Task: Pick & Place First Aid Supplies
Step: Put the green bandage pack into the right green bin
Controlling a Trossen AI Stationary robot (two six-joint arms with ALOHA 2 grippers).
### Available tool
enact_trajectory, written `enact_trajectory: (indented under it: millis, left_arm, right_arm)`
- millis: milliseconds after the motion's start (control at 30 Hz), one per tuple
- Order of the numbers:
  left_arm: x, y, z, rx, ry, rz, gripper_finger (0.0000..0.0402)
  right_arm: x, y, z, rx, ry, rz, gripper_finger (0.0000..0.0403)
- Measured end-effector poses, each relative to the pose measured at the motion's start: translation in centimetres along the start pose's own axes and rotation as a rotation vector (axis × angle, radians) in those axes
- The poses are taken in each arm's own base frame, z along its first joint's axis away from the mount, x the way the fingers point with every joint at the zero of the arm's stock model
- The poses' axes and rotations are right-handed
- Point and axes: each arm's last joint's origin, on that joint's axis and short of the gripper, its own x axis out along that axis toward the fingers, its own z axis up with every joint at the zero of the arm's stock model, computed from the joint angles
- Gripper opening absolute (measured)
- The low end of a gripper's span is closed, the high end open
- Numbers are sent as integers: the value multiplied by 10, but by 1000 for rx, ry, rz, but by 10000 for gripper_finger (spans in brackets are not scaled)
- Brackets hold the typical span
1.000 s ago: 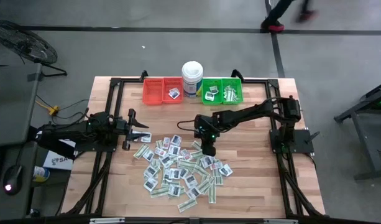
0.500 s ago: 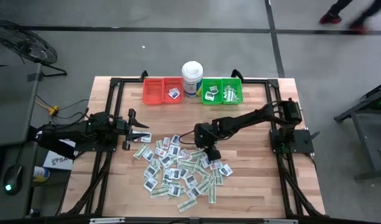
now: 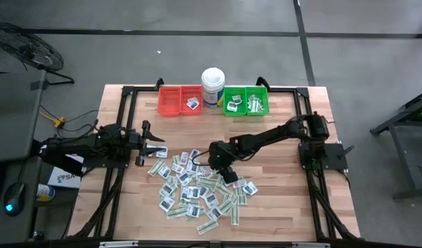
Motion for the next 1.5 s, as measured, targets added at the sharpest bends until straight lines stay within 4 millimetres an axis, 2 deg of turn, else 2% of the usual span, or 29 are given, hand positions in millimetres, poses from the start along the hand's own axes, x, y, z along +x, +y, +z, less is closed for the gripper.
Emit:
enact_trajectory:
  millis: [133,367,733,1033,1167,1500]
  left_arm:
    - [0,0,0,0,0,0,140]
    - [0,0,0,0,0,0,140]
    - [0,0,0,0,0,-1,140]
    - [0,0,0,0,0,0,140]
    - [0,0,0,0,0,0,140]
    - [0,0,0,0,0,-1,140]
  right_arm:
    - [5,-1,3,4,17,-5,184]
    - [10,14,2,1,50,18,184]
    - [19,9,-2,14,87,-117,183]
    - [28,8,-6,150,94,-92,182]
    - [29,8,-7,190,100,-104,170]
    - [29,7,-12,218,147,-170,109]
